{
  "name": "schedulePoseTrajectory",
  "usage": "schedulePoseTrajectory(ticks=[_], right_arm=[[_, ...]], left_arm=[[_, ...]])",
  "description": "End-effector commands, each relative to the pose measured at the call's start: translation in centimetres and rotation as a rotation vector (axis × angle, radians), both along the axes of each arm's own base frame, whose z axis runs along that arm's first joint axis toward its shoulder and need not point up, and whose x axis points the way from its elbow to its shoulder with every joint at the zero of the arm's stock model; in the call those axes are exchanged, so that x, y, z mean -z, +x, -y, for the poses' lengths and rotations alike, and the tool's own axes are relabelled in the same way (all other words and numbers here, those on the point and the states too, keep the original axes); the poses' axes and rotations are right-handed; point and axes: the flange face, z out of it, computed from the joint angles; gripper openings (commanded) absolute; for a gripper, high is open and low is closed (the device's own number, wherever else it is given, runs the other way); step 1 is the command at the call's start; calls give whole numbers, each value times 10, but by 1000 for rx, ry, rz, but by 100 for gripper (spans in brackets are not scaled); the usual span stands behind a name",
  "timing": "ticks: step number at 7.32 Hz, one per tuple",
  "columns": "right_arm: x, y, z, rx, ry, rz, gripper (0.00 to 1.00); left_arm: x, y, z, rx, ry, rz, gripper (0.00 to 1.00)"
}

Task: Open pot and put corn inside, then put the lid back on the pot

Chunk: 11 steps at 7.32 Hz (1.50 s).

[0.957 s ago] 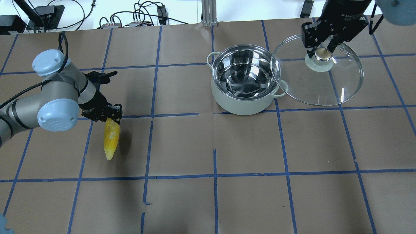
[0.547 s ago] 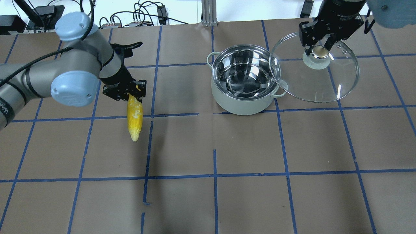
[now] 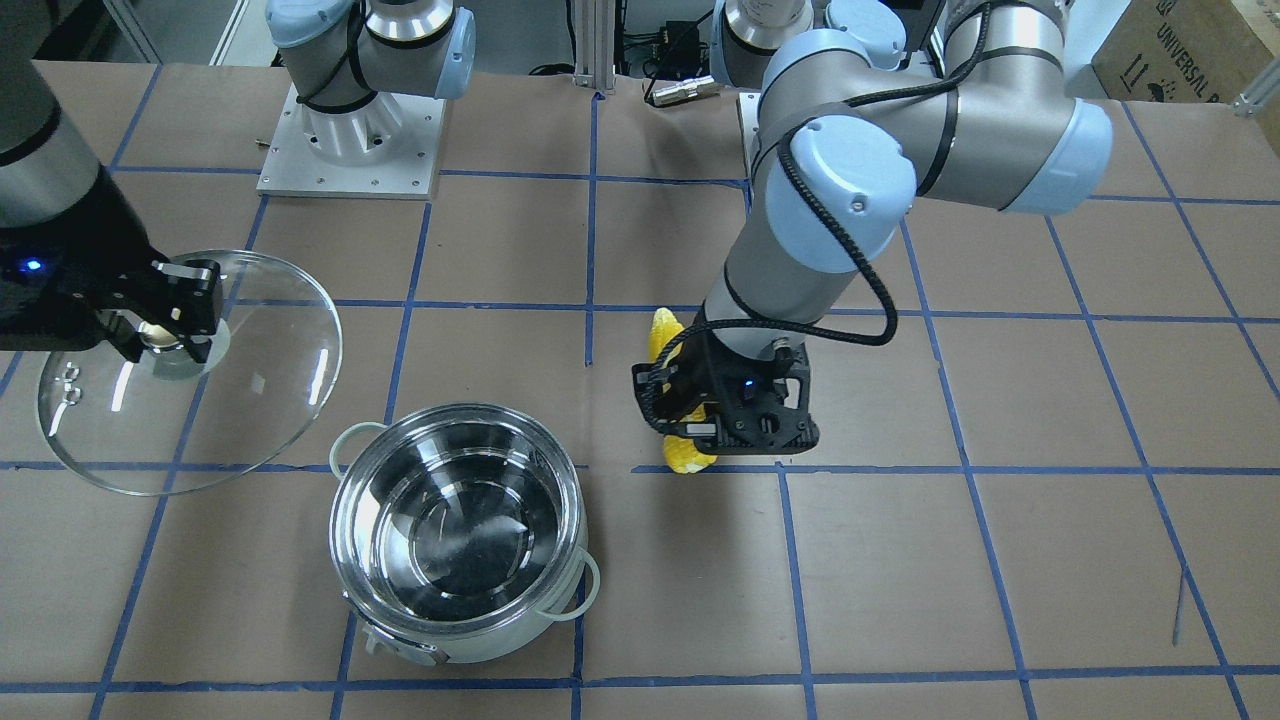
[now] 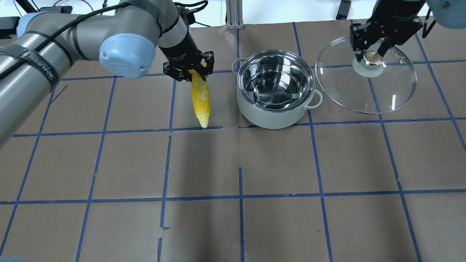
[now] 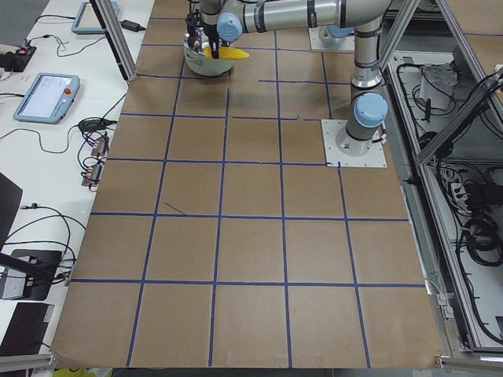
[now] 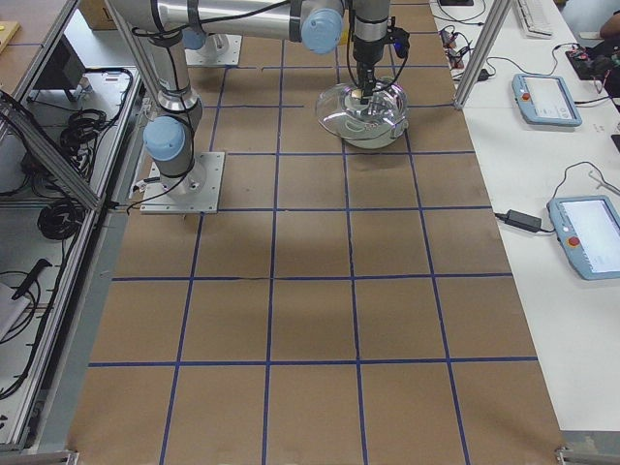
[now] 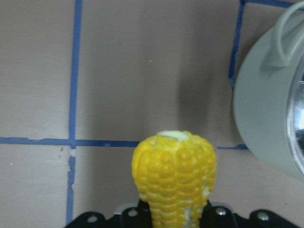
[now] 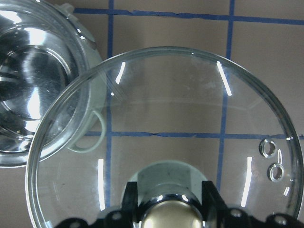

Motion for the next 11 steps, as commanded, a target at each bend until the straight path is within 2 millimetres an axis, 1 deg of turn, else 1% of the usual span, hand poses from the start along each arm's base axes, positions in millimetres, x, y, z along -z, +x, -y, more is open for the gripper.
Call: schedulePoseTrajectory(ticks=[1, 2, 3, 4, 5, 6, 7, 8, 10, 11], right_arm=[[0, -54, -1, 27, 15, -16, 35], [2, -59, 0, 35, 18, -15, 35], [1, -59, -1, 35, 17, -16, 35], [2, -59, 0, 35, 18, -15, 35], [4, -59, -1, 35, 21, -14, 35], [5, -59, 0, 35, 22, -14, 35], [5, -58, 0, 33, 24, -14, 35], [5, -58, -1, 33, 23, -14, 35], [6, -58, -2, 33, 25, -13, 35], [6, -58, -2, 33, 25, -12, 35]], left_arm=[[7, -77, 34, 2, -34, -16, 24], [20, -116, 45, 35, -56, -16, 24], [27, -136, 60, 53, -81, -2, 24], [35, -147, 76, 64, -95, -6, 24], [52, -154, 83, 67, -85, -3, 27], [66, -157, 83, 76, -66, 5, 38], [73, -162, 77, 90, -50, 14, 70], [71, -163, 76, 101, -61, 22, 100], [67, -161, 70, 131, -58, 28, 100], [61, -153, 70, 128, -60, 30, 100]])
